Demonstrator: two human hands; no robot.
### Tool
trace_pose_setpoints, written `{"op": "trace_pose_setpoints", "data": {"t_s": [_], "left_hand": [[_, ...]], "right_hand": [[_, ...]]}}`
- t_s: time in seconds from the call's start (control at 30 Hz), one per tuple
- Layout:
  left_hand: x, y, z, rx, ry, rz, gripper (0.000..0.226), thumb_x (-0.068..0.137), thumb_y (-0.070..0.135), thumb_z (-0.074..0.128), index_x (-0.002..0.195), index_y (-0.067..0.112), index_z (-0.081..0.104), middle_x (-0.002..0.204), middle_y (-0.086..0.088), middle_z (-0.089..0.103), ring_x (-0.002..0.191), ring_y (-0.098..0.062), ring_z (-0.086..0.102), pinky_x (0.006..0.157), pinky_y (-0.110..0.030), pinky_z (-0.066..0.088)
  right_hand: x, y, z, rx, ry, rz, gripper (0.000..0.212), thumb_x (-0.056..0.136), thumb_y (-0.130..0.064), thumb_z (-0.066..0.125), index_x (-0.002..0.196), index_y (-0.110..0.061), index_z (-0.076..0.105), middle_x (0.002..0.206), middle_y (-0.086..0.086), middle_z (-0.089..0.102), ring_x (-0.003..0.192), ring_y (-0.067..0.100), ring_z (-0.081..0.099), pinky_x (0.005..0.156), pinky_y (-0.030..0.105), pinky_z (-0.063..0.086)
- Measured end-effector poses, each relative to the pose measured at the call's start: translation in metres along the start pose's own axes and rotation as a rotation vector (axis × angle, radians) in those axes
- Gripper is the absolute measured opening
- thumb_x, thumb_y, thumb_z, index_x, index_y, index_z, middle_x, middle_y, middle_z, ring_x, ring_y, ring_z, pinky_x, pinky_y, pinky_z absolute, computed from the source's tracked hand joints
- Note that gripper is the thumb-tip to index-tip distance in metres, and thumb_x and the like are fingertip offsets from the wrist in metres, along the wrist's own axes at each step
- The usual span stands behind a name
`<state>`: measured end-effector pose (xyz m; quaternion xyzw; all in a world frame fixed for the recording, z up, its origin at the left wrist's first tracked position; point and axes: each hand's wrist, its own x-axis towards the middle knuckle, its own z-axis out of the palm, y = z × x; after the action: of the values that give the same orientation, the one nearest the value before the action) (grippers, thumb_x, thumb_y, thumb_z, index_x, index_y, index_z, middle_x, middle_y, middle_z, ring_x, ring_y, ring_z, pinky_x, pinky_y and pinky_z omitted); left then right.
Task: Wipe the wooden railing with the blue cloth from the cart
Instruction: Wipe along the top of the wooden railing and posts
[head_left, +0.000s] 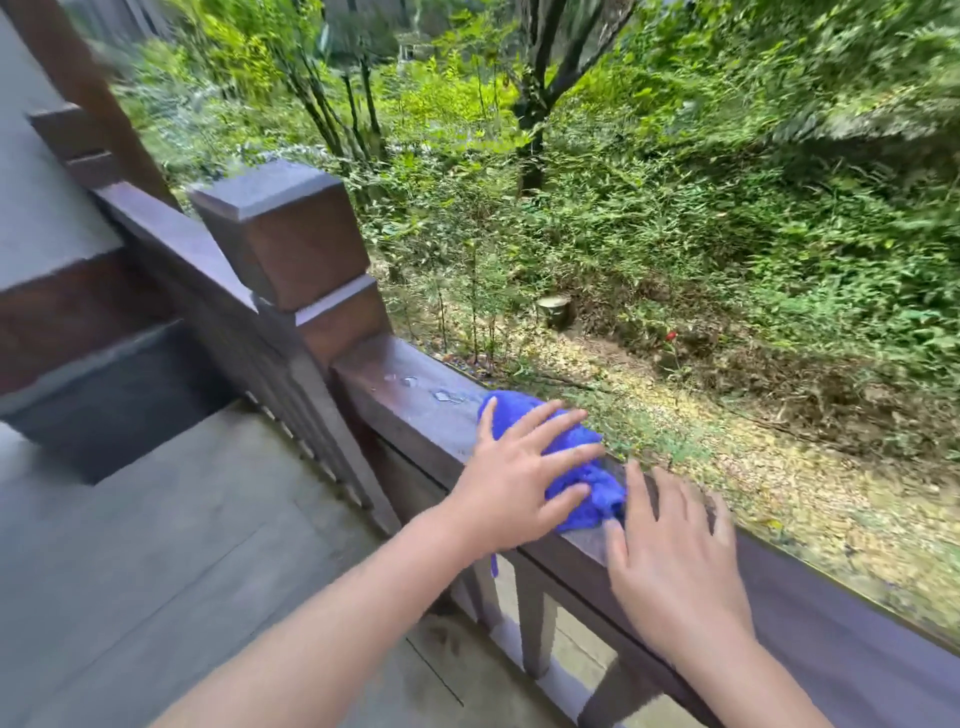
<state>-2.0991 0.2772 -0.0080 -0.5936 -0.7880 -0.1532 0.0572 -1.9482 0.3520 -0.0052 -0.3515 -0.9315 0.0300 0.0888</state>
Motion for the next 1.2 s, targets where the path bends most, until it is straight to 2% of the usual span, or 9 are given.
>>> {"op": "trace_pose_setpoints", "data": {"t_s": [0.13,0.23,0.37,0.53,0.67,0.8,0.97,1.1,1.2], "left_hand": [[0.002,-0.043,-0.014,-0.015,-0.116,0.2,0.04,0.09,0.043,0.044,0.129,0.04,0.046,0.15,0.007,0.034,0.142,-0.012,0.021,0.111,-0.057,0.0],[0.003,-0.083,-0.019,-0.006,-0.064,0.062,0.041,0.088,0.047,0.041,0.128,0.044,0.046,0.15,0.01,0.034,0.143,-0.01,0.018,0.113,-0.056,0.002],[0.0,-0.135,-0.026,0.0,-0.017,-0.125,0.041,0.087,0.049,0.041,0.127,0.047,0.045,0.149,0.01,0.035,0.142,-0.011,0.018,0.113,-0.06,0.005],[0.0,-0.19,-0.032,0.037,0.063,-0.316,0.04,0.088,0.043,0.047,0.129,0.041,0.046,0.146,0.004,0.039,0.14,-0.015,0.022,0.113,-0.05,0.01],[0.002,-0.183,-0.023,0.034,0.202,-0.401,0.038,0.085,0.039,0.048,0.121,0.034,0.054,0.131,-0.001,0.052,0.128,-0.018,0.039,0.101,-0.043,0.027],[0.007,-0.167,-0.023,-0.014,0.256,-0.495,0.034,0.084,0.033,0.05,0.117,0.029,0.059,0.123,-0.005,0.055,0.122,-0.021,0.044,0.099,-0.046,0.028],[-0.003,-0.112,-0.017,-0.053,0.247,-0.411,0.037,0.079,0.035,0.049,0.112,0.025,0.062,0.116,-0.01,0.06,0.115,-0.026,0.052,0.098,-0.059,0.034],[-0.005,-0.09,-0.017,-0.193,0.124,-0.336,0.048,0.085,0.042,0.037,0.131,0.029,0.044,0.14,-0.008,0.043,0.135,-0.02,0.031,0.11,-0.06,0.013],[-0.014,-0.114,-0.036,-0.399,0.088,-0.321,0.062,0.083,0.037,0.028,0.143,0.03,0.019,0.156,-0.001,0.015,0.144,-0.012,0.008,0.115,-0.051,-0.001]], "right_hand": [[0.001,-0.009,-0.006,0.008,-0.026,0.041,0.067,0.076,-0.04,0.026,0.123,-0.002,0.054,0.116,0.024,0.063,0.107,0.038,0.06,0.095,0.06,0.04],[0.014,-0.03,-0.005,-0.005,-0.086,0.058,0.072,0.078,-0.046,0.021,0.128,-0.002,0.049,0.123,0.025,0.057,0.115,0.038,0.055,0.099,0.061,0.035],[0.043,-0.071,0.011,-0.044,-0.167,0.037,0.071,0.087,-0.055,0.015,0.144,-0.014,0.011,0.149,0.015,0.028,0.138,0.028,0.022,0.113,0.054,0.011],[0.074,-0.114,0.025,0.014,-0.131,-0.017,0.068,0.089,-0.05,0.02,0.145,-0.014,0.005,0.15,0.016,0.024,0.139,0.028,0.018,0.114,0.053,0.006],[0.079,-0.118,0.031,0.024,-0.096,-0.016,0.067,0.089,-0.049,0.019,0.145,-0.015,0.008,0.147,0.015,0.029,0.137,0.028,0.023,0.114,0.051,0.01],[0.078,-0.115,0.029,0.049,-0.1,-0.016,0.065,0.09,-0.049,0.019,0.145,-0.016,0.008,0.15,0.014,0.026,0.138,0.026,0.02,0.115,0.047,0.009],[0.079,-0.105,0.024,0.216,-0.12,-0.056,0.058,0.093,-0.032,0.027,0.145,-0.018,0.009,0.153,0.008,0.022,0.14,0.02,0.019,0.116,0.038,0.009],[0.08,-0.094,0.005,0.835,-0.114,0.053,0.058,0.09,-0.009,0.033,0.145,-0.021,0.017,0.152,0.002,0.027,0.138,0.012,0.024,0.114,0.029,0.016],[0.082,-0.092,-0.004,0.73,-0.025,-0.02,0.056,0.09,-0.014,0.047,0.141,-0.022,0.027,0.149,0.002,0.031,0.137,0.012,0.026,0.108,0.019,0.014]]}}
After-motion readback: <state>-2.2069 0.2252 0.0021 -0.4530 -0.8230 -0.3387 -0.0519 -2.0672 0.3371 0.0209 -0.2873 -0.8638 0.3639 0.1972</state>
